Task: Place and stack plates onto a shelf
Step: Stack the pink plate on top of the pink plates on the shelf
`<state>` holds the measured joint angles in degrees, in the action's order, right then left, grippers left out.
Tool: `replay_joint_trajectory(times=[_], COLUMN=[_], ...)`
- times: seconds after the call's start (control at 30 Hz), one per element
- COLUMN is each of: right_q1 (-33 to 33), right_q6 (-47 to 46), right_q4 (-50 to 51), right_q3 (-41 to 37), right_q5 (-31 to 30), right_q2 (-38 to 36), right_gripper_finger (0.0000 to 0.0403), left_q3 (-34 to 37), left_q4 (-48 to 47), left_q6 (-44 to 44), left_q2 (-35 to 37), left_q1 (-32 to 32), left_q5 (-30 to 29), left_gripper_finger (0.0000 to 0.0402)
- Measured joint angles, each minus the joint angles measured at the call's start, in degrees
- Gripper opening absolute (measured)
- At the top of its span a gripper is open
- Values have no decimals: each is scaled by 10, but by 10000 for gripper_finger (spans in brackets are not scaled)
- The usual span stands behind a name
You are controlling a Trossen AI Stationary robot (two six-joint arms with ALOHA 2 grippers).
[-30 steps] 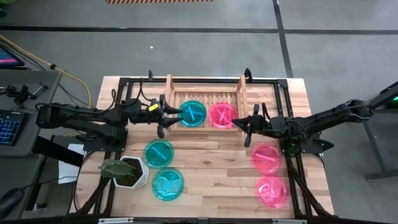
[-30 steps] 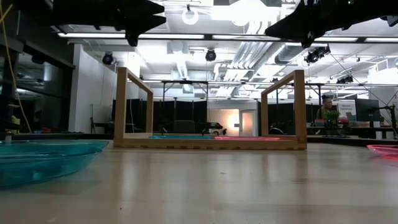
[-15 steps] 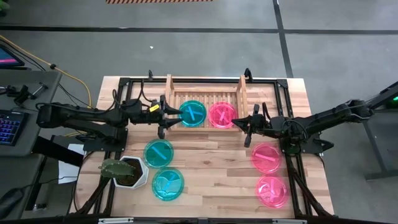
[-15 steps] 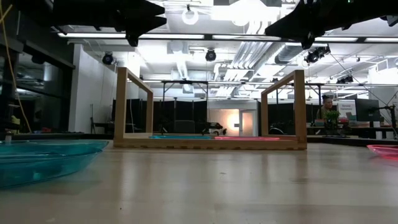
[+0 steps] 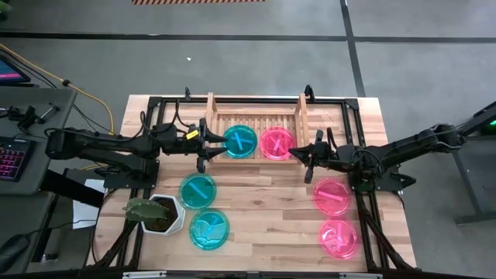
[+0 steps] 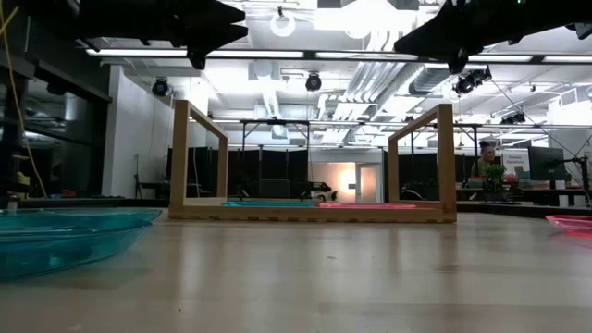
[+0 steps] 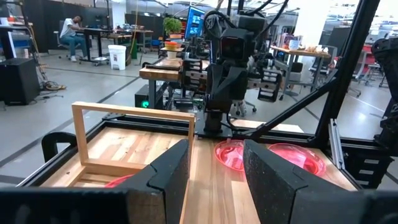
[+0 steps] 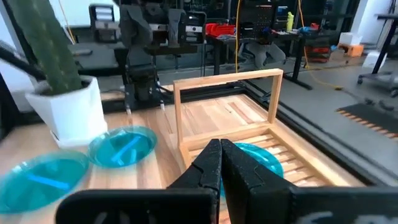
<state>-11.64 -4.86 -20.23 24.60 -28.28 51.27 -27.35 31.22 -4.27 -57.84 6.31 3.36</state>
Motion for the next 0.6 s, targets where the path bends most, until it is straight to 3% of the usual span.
replay_joint_trajectory(times=[0.17, 0.3, 0.47, 0.6], right_q1=[-13, -63, -120, -138], right_q6=[-45, -35, -86, -245], right_q4=[-27, 40, 282, 549], right_q3=[22, 86, 225, 340], right_q5=[55, 68, -3, -26], right_q2=[5, 39, 113, 188], right_gripper_finger=[0, 4, 28, 68], left_q3=[0, 0, 0, 0], left_q4=[3, 4, 4, 3], left_q6=[0, 0, 0, 0], left_q2=[0, 0, 0, 0], left_q1=[0, 0, 0, 0], left_q5=[0, 0, -1, -1], left_gripper_finger=[140, 140, 140, 140])
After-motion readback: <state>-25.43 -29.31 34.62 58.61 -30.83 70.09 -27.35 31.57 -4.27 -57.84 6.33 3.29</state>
